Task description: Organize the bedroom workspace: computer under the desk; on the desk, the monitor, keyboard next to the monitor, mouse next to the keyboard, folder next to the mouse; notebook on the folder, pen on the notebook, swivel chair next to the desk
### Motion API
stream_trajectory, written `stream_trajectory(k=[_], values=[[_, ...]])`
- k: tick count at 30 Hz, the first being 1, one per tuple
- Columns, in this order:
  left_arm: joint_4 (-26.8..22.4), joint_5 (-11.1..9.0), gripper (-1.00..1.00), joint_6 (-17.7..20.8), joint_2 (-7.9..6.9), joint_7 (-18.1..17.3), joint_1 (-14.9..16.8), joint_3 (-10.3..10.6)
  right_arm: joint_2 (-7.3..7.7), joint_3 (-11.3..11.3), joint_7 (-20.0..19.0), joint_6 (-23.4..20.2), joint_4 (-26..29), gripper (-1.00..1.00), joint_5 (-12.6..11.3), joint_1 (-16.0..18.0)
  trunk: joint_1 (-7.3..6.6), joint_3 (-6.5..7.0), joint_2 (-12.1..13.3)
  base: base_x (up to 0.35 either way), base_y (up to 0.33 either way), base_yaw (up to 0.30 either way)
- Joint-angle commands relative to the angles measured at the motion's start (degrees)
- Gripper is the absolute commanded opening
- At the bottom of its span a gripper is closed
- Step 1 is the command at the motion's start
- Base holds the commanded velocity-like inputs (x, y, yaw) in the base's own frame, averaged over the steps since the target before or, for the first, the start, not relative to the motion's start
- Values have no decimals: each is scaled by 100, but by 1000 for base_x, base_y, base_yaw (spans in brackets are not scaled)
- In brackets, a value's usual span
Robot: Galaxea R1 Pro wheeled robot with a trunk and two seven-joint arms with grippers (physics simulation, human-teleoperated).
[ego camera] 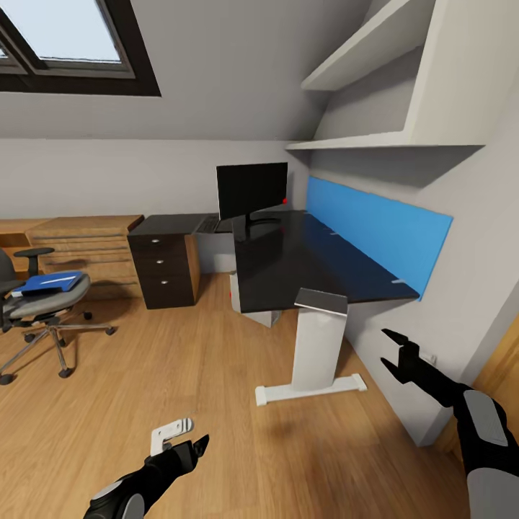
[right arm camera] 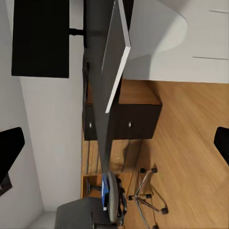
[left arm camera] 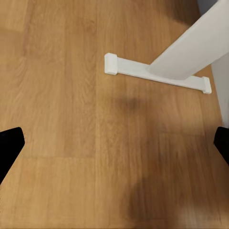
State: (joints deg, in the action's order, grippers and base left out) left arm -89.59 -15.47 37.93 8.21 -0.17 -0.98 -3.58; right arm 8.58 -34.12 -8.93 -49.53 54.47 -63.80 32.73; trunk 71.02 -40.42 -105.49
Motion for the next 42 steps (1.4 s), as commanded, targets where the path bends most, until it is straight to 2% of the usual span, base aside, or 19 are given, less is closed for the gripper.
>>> stream_trajectory(k=[1,8,12,15,17,20,23,31,42], values=[[-7,-25,100,31,7,5,1,-2,8,-16,-64,-25,1,100,55,6,22,-23,-44,0,0,0],[-6,-18,100,31,6,3,1,-16,65,-12,-75,4,11,100,128,7,176,-148,-325,0,0,0],[-6,-18,100,30,5,5,1,-12,164,-9,-166,4,10,100,381,6,264,-220,-485,0,0,0],[-6,-18,100,30,5,1,1,-18,233,-7,-958,10,11,100,740,6,330,-274,-605,0,0,0],[-6,-18,100,30,5,0,1,-15,239,-7,-1192,11,11,100,889,6,374,-310,-686,0,0,0],[-6,-18,100,30,5,0,1,-9,248,-12,-1713,20,10,100,1277,6,440,-364,-806,0,0,0],[-6,-18,100,30,5,0,1,-5,254,-14,-1975,92,11,100,1456,6,506,-418,-926,0,0,0],[-6,-18,100,30,6,1,1,3,281,-16,-2210,340,6,100,1590,-1,681,-561,-1247,0,0,0],[0,-18,100,30,13,8,1,7,302,-16,-2246,387,-5,100,1607,-3,923,-759,-1688,0,0,0]])
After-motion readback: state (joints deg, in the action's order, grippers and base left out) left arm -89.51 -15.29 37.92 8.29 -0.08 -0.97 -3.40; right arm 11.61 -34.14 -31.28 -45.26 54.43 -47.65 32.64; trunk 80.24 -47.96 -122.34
